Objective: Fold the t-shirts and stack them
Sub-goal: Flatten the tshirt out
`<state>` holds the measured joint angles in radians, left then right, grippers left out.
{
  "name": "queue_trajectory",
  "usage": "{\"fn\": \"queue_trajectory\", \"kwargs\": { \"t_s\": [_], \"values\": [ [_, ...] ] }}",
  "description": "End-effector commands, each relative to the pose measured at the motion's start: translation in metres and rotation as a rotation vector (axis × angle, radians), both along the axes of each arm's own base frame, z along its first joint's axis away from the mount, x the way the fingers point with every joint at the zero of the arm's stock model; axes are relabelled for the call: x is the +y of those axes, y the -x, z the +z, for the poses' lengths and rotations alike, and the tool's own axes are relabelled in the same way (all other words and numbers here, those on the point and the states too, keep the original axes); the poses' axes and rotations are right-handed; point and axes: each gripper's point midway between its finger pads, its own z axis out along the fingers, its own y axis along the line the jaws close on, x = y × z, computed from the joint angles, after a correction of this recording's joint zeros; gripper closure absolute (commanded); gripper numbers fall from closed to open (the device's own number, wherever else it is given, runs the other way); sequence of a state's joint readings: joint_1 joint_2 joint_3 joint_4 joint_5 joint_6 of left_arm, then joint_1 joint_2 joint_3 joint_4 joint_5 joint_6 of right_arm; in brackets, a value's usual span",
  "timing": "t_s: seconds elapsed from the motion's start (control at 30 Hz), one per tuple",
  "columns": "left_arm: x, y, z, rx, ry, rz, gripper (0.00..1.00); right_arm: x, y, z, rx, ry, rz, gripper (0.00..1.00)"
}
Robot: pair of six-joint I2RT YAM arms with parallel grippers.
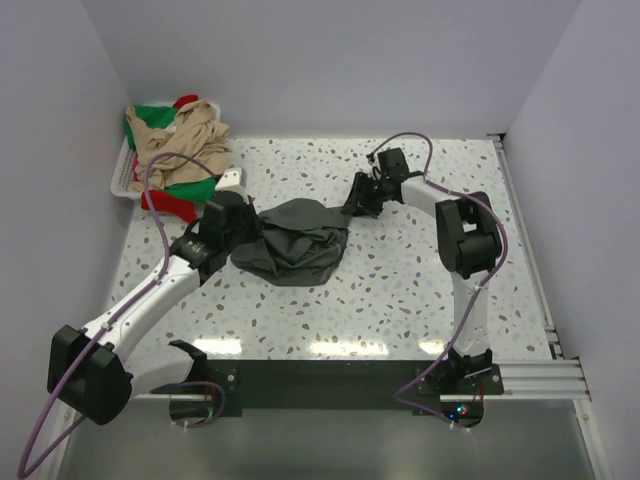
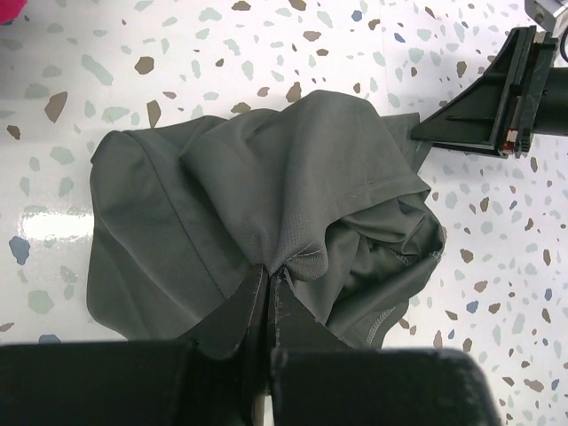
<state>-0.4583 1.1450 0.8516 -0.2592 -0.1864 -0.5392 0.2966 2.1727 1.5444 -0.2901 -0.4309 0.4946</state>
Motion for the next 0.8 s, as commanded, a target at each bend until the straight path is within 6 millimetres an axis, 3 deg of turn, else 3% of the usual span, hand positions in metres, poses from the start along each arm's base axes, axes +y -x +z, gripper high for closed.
{"fn": "queue_trajectory", "kwargs": {
  "t_s": [0.0, 0.03, 0.1, 0.13, 0.23, 0.27, 0.33, 0.37, 0.43, 0.47, 0.53, 0.57, 0.6, 0.63, 0.67, 0.7, 0.77],
  "values": [
    [0.007, -0.003, 0.012, -0.045, -0.003, 0.023, 1.0, 0.018, -0.008, 0.006, -0.007, -0.049, 0.019, 0.61],
    [0.007, -0.003, 0.013, -0.047, -0.003, 0.021, 1.0, 0.021, -0.007, 0.003, 0.003, -0.06, 0.028, 0.69],
    [0.004, -0.007, 0.013, -0.055, -0.001, 0.017, 1.0, 0.025, -0.009, 0.008, 0.016, -0.094, 0.026, 1.0],
    [0.005, -0.009, 0.014, -0.061, -0.008, 0.017, 1.0, 0.026, -0.009, 0.011, 0.02, -0.106, 0.027, 1.0],
    [0.007, -0.022, 0.026, -0.094, -0.041, 0.015, 1.0, 0.016, -0.023, 0.045, -0.046, -0.136, -0.006, 1.0],
    [0.011, -0.029, 0.042, -0.127, -0.057, 0.039, 1.0, 0.011, -0.029, 0.073, -0.093, -0.163, -0.028, 1.0],
    [0.024, -0.037, 0.059, -0.167, -0.113, 0.069, 1.0, -0.017, -0.045, 0.107, -0.151, -0.196, -0.095, 1.0],
    [0.035, -0.042, 0.079, -0.212, -0.131, 0.117, 1.0, -0.042, -0.055, 0.145, -0.22, -0.22, -0.146, 1.0],
    [0.058, -0.044, 0.099, -0.258, -0.172, 0.184, 1.0, -0.069, -0.061, 0.185, -0.298, -0.232, -0.188, 1.0],
    [0.073, -0.041, 0.118, -0.309, -0.173, 0.24, 1.0, -0.094, -0.062, 0.222, -0.369, -0.234, -0.219, 1.0],
    [0.099, -0.036, 0.136, -0.36, -0.175, 0.321, 1.0, -0.117, -0.057, 0.259, -0.431, -0.228, -0.243, 1.0],
    [0.112, -0.025, 0.154, -0.412, -0.161, 0.372, 1.0, -0.141, -0.057, 0.282, -0.487, -0.217, -0.276, 1.0],
    [0.123, -0.021, 0.168, -0.458, -0.152, 0.41, 1.0, -0.149, -0.045, 0.314, -0.556, -0.212, -0.282, 1.0],
    [0.13, -0.016, 0.174, -0.483, -0.147, 0.436, 1.0, -0.157, -0.039, 0.329, -0.593, -0.191, -0.287, 1.0],
    [0.139, -0.003, 0.195, -0.556, -0.118, 0.478, 1.0, -0.169, -0.032, 0.344, -0.633, -0.171, -0.307, 1.0],
    [0.142, 0.003, 0.203, -0.589, -0.116, 0.485, 1.0, -0.176, -0.018, 0.37, -0.697, -0.15, -0.328, 1.0],
    [0.147, 0.019, 0.221, -0.66, -0.083, 0.496, 1.0, -0.187, 0.001, 0.395, -0.772, -0.085, -0.35, 1.0]
  ]
}}
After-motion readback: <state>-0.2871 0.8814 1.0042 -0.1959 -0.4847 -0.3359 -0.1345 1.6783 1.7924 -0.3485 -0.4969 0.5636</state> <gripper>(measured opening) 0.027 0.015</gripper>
